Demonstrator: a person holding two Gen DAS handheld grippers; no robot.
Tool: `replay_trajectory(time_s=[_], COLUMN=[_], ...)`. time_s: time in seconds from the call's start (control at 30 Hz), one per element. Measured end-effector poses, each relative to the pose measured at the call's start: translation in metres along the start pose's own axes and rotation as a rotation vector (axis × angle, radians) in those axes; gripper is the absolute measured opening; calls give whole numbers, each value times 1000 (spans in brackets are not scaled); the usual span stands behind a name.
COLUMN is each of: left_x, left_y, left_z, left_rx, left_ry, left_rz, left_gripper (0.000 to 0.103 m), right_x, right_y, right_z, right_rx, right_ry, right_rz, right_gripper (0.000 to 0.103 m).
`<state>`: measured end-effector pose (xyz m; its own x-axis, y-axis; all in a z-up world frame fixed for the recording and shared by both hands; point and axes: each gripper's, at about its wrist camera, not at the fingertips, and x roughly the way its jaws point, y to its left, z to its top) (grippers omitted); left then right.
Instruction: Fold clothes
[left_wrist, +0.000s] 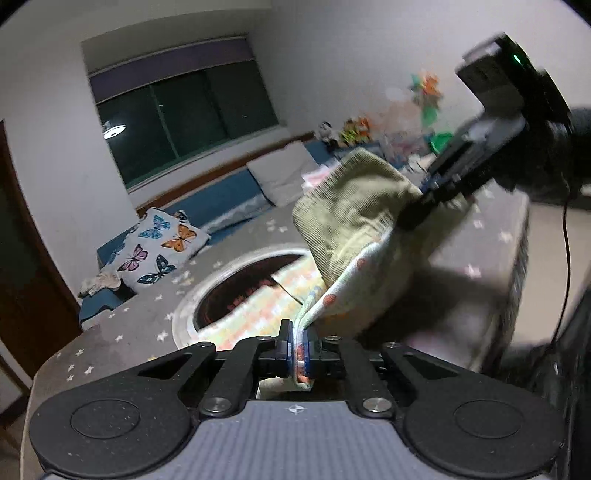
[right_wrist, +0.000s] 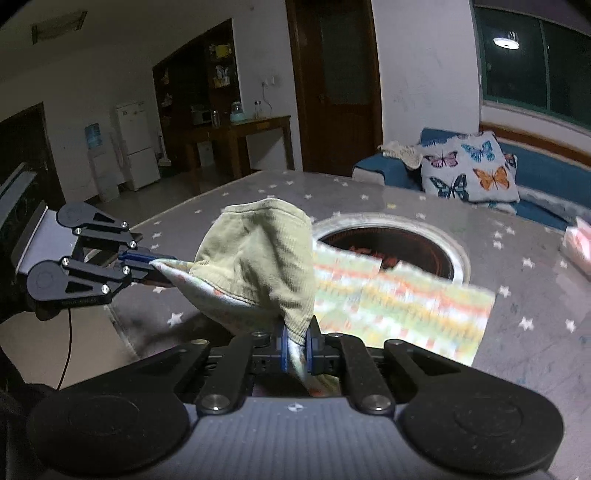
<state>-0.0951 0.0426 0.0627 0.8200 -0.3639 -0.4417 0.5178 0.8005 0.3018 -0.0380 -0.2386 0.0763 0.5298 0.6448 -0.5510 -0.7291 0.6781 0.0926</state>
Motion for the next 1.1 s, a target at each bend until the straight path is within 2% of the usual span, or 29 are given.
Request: replay_trajectory(time_s=[0.27,0.43,0.63,0.8,0.83,0.87,0.93,1.03,1.1], left_x=[59,114,175,205,208,209,211,213,217], left_y=[49,82,108,114,114,114,116,123,128], left_z=[27,29,20,0,-3,-5,-7,-8,-9], left_rx=[-109,-187,-259,-322,-331,-339,-355,-363,-356], left_ry=[40,139,237,296,303,308,311,313,322], left_rz=[28,25,28,40,48,61,79,112,148], left_gripper=[6,6,6,10,11,14,18,24,25], right_x=[41,86,148,187,193,197,202,193,183], right_y=[-36,-69,-104,-127,-130,-133,-138,-144,-148], right_z=[48,70,72,58,55,52,46,42,43], right_rx=[-20,9,61,135,148,164,187,214,222], right_ry=[-6,43,111,131,132,128,118,84,61], right_rz=[-46,-59,-99,-148,-155,-166,-193,-238,-263], right_gripper=[8,8,8,10,11,20,24,37,38])
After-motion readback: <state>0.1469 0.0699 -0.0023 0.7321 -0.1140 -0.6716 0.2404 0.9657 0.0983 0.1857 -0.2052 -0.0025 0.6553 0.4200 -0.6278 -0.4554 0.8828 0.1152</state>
